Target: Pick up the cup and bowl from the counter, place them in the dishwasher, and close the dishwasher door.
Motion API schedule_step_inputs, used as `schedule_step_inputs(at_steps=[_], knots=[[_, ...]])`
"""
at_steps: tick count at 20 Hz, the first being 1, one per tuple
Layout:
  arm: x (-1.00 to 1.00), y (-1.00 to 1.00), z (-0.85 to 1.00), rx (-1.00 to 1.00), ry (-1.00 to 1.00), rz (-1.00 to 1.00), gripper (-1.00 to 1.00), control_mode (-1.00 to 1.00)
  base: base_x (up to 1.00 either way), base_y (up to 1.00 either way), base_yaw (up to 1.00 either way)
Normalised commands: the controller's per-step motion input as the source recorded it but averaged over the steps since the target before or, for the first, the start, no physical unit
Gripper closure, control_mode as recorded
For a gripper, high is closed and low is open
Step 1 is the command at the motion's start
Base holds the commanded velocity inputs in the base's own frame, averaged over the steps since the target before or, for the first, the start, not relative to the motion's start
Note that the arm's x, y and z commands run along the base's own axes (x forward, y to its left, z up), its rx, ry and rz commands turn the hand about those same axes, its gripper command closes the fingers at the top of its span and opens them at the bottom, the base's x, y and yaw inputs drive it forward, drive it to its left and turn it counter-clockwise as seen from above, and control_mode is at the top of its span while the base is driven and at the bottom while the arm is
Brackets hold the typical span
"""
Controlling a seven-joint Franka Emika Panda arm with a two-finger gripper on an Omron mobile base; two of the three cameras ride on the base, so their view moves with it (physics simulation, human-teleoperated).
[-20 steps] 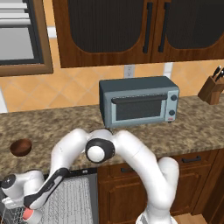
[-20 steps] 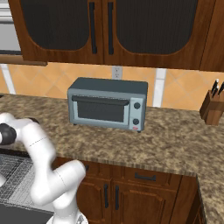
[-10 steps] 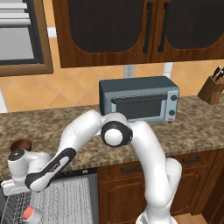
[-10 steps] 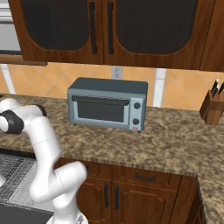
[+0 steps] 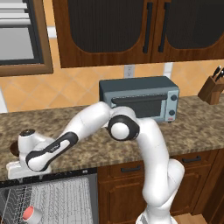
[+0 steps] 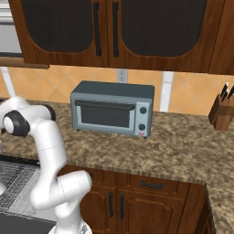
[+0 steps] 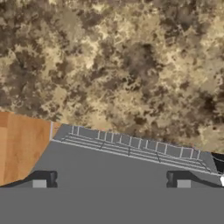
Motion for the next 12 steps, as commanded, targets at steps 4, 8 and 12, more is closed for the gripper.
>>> schedule_step_inputs(at_steps=[4,8,12], knots=[[0.17,0.02,0.3,0.0,-0.01,0.03,-1.0,-1.0,0.0,0.0,0.0],[0.49,0.0,0.44,0.0,-0.02,0.0,-1.0,-1.0,0.0,0.0,0.0],[0.6,0.0,0.32,0.0,-0.12,-0.02,-1.0,-1.0,0.0,0.0,0.0]])
